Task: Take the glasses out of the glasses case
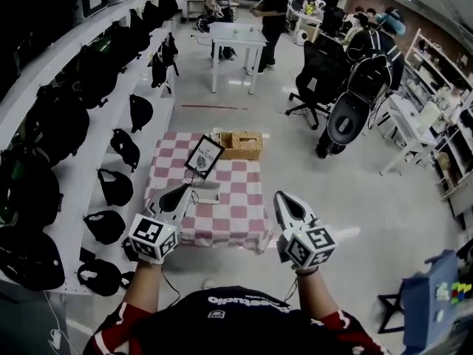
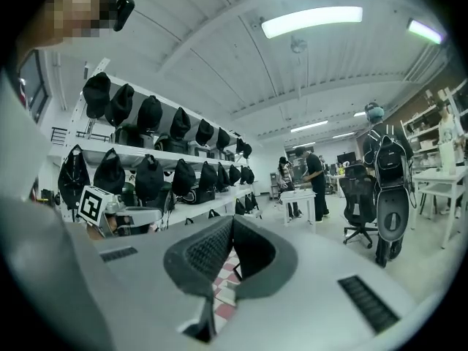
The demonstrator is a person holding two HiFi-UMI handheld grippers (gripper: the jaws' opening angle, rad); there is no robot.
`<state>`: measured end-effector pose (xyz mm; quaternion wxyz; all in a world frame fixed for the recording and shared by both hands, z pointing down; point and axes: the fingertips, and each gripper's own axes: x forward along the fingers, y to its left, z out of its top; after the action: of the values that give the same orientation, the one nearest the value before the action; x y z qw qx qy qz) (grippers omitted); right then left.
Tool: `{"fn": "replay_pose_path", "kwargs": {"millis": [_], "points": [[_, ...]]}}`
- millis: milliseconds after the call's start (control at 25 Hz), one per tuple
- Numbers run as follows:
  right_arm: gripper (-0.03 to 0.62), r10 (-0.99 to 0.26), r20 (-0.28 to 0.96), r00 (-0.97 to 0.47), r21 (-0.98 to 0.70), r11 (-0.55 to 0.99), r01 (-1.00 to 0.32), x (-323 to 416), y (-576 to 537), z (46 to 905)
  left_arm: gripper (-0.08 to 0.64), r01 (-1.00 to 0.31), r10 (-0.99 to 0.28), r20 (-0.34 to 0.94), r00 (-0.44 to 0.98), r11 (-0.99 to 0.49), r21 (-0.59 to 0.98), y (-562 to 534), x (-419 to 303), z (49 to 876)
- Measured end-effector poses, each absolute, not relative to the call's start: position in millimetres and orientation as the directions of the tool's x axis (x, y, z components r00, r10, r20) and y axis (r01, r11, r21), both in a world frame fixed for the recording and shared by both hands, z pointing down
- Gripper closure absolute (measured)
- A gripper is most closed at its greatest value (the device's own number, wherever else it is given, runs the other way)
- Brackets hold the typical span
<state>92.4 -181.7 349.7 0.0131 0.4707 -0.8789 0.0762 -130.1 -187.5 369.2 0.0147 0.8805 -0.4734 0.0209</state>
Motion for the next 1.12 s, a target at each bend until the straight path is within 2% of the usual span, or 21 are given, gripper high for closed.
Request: {"fn": "replay_pose_path", "kwargs": {"millis": [320, 1120], "points": [[0.589, -0.835, 0.057, -0.548, -0.125, 0.538, -0.833, 119, -167, 341, 0.549, -0.853, -0.853, -0.011, 0.522, -0.522, 0.014, -167, -113, 349], [0.592, -0.843, 0.046, -0.536, -0.117, 0.528, -0.841, 140, -163, 339, 0.549, -0.902, -0.902, -0.026, 0.43, -0.431, 0.04, -143, -121, 341]]}}
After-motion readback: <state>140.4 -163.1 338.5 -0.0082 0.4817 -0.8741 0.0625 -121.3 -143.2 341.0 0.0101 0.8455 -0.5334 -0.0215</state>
